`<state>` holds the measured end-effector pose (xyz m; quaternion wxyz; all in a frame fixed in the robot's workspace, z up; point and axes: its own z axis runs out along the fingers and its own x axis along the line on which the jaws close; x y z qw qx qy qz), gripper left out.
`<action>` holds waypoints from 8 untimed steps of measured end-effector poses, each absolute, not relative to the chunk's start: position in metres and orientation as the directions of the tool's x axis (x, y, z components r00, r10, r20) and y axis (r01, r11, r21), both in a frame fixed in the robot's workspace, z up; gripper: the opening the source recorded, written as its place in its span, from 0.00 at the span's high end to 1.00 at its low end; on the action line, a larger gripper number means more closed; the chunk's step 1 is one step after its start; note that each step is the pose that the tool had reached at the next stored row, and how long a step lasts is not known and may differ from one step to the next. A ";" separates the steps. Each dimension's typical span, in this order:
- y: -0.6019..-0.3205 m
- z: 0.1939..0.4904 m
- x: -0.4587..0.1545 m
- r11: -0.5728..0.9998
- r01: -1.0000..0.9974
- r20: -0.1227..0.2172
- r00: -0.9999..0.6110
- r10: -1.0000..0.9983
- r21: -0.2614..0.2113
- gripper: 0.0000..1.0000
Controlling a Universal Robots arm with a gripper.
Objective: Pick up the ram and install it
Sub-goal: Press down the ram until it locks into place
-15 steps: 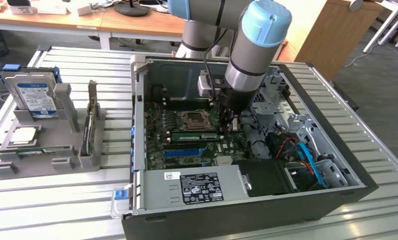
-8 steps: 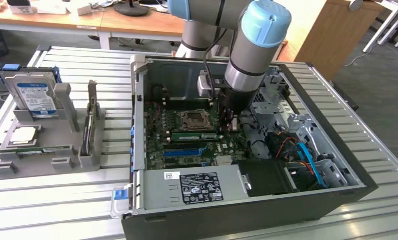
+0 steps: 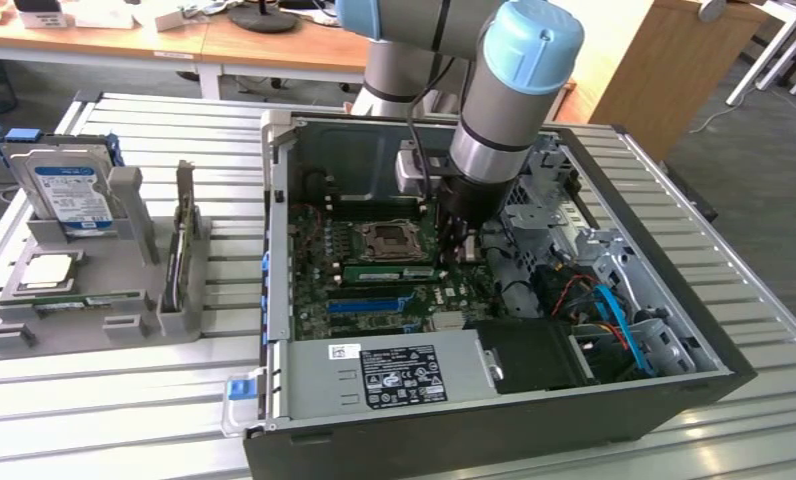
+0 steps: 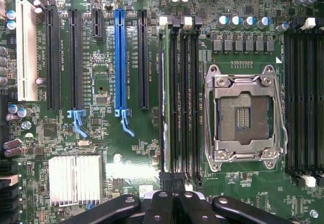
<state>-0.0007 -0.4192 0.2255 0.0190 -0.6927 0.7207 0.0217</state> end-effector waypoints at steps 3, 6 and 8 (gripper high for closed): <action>-0.419 0.231 -0.001 0.039 -0.999 -0.055 -0.040 -0.998 0.005 0.89; -0.419 0.236 -0.001 0.039 -0.999 -0.053 -0.040 -0.998 0.006 0.89; -0.419 0.238 -0.001 0.039 -0.999 -0.051 -0.040 -0.998 0.006 0.89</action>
